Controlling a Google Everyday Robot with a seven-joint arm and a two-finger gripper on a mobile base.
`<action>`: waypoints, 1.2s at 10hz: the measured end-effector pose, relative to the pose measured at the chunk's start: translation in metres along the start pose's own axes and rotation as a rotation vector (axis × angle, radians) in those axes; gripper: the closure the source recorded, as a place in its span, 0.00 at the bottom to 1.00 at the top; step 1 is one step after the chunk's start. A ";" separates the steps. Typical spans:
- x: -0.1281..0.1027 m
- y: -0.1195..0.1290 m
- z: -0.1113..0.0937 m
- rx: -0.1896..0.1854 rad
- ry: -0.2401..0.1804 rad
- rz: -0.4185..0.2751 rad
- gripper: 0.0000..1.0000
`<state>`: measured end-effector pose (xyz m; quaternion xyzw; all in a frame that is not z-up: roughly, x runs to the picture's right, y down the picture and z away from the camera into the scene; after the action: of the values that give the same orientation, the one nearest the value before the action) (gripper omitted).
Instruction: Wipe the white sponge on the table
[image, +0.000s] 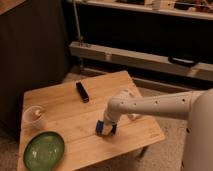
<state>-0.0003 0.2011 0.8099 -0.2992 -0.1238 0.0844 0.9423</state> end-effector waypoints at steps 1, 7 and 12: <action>-0.003 0.014 -0.004 -0.003 -0.004 -0.009 0.79; -0.007 0.120 -0.007 -0.073 -0.089 -0.018 0.79; -0.037 0.153 0.005 -0.123 -0.166 -0.080 0.79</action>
<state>-0.0502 0.3185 0.7171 -0.3432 -0.2182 0.0633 0.9113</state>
